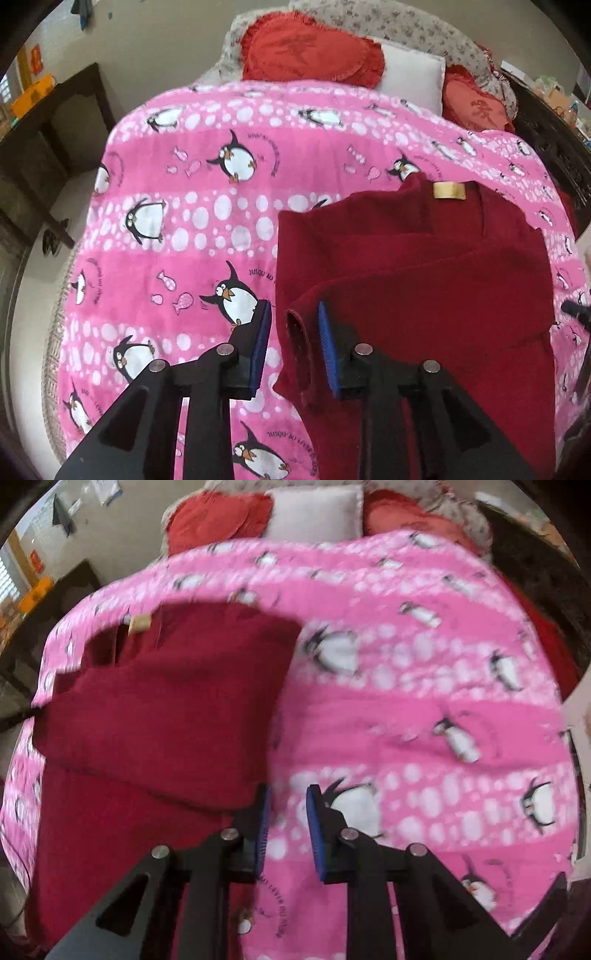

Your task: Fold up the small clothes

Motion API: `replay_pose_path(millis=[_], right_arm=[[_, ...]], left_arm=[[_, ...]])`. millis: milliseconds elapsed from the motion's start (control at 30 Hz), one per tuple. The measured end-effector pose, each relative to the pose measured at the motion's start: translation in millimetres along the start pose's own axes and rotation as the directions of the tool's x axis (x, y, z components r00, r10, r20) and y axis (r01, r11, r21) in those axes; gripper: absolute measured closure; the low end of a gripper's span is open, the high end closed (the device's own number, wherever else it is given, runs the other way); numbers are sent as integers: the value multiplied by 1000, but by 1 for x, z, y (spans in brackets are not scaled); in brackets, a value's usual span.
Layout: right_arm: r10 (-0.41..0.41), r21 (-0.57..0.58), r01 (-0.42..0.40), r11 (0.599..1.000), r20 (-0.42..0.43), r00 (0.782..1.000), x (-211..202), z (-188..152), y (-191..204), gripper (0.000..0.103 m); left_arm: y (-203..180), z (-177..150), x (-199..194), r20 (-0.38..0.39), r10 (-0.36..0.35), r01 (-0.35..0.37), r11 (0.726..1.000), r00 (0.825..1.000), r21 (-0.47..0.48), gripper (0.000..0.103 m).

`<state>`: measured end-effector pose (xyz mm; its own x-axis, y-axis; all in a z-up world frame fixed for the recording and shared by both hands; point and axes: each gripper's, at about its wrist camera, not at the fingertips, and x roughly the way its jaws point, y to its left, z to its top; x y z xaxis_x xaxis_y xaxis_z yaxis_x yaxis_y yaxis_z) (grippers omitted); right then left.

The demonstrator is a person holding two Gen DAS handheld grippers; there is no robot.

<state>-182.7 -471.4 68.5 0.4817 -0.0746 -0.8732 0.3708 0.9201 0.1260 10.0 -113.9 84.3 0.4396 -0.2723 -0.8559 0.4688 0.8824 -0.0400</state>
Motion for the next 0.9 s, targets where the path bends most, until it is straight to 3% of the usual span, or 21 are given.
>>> replay_pose_path(millis=[33,100,167,233,267,300,333,433,533,700,800,900], right_arm=[[31,31,-32,999,33,999,-6,7,-4,73],[62,88,-71,994,102,993,-11,20,-9,32],[79,115,-96,989,146,986,-2,35,-5,26],[99,125,-113,986,108,989,25,51,4,26],[113,120,-122,985,79,990,39,58,8,33],[113,112,-120,986,64,991,50,62,10,63],[94,99,-100,990,61,994,56,65,11,78],[5,105,-16,994,106,994,58,64,4,79],[-20,135,7,991,92,996,58,61,-2,77],[34,76,-44,996,123,992,17,43,13,77],[18,-57,-15,998,48,999,17,20,34,77],[-123,-91,120,989,-20,992,39,-3,29,77]], left_arm=[[0,-1,-2,6,-5,5,1000,1000,-8,96],[-2,-3,-6,26,-21,22,999,999,-36,96],[-6,-3,-2,33,-15,16,999,999,-46,95],[-13,-5,6,15,1,0,999,1000,-38,95],[-17,-6,11,6,12,-11,1000,1000,-28,95],[-22,-8,16,6,41,-41,999,999,-14,95],[-24,-9,19,7,60,-60,998,998,-9,95],[-25,-12,33,-18,92,-92,996,996,-17,95],[-25,-14,42,-26,103,-104,994,994,-22,95],[-26,-13,49,-26,110,-111,994,994,-18,95],[-27,-12,51,-22,114,-114,993,993,-19,94],[-28,-14,44,-8,116,-116,993,993,-20,94]])
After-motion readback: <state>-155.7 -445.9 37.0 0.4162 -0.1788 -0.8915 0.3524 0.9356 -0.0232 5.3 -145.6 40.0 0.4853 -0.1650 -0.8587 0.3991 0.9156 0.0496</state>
